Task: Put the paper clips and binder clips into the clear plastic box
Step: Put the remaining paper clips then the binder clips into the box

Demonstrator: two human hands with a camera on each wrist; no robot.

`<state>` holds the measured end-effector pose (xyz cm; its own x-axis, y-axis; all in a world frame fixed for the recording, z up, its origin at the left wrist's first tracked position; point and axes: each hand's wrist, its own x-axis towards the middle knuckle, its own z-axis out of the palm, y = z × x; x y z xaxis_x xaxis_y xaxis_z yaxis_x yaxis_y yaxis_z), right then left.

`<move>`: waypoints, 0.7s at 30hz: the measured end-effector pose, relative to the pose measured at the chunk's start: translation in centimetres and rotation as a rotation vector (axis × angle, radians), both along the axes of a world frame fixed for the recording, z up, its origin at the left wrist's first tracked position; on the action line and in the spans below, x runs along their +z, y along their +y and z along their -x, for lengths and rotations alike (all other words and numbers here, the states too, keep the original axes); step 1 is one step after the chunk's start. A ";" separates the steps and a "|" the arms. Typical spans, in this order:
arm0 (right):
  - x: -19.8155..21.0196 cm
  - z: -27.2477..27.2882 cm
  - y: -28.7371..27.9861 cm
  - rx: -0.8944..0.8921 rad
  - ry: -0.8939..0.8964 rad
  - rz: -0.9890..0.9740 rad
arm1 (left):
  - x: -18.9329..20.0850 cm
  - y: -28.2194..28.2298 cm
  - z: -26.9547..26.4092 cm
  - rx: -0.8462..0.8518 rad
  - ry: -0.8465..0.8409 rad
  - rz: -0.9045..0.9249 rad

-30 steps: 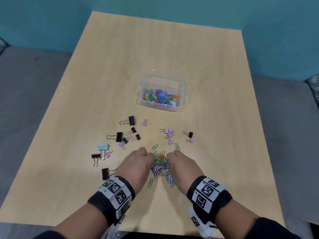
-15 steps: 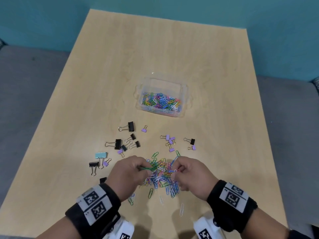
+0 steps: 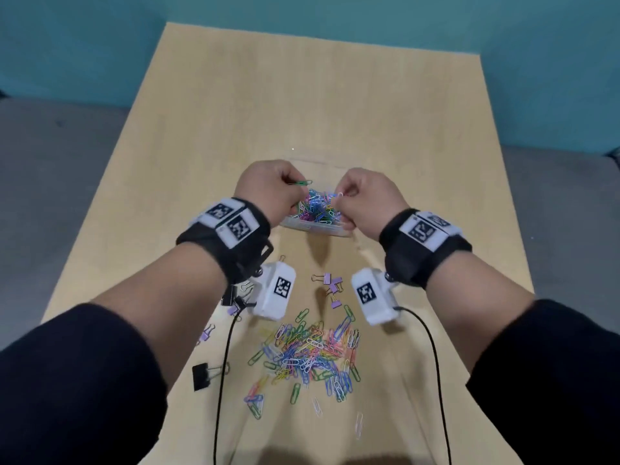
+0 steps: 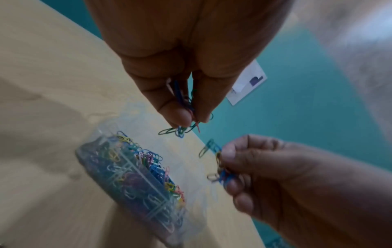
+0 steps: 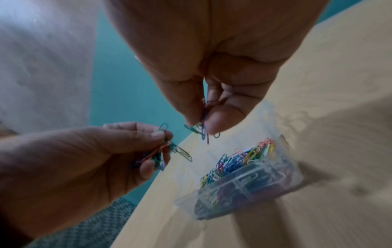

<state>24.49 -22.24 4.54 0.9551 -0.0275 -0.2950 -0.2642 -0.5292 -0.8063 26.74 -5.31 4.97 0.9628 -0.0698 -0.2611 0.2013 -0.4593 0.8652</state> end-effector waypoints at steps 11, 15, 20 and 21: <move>-1.4 10.8 -2.3 0.340 -0.061 0.472 | -2.3 3.8 9.6 -0.268 -0.171 -0.375; -4.1 17.4 -1.3 0.529 0.031 0.533 | -5.4 4.1 17.4 -0.569 -0.144 -0.476; -6.7 20.3 0.6 0.622 -0.042 0.628 | -8.4 3.2 19.2 -0.818 -0.277 -0.669; -6.6 20.8 0.7 0.645 -0.052 0.631 | -8.4 3.3 19.5 -0.819 -0.304 -0.660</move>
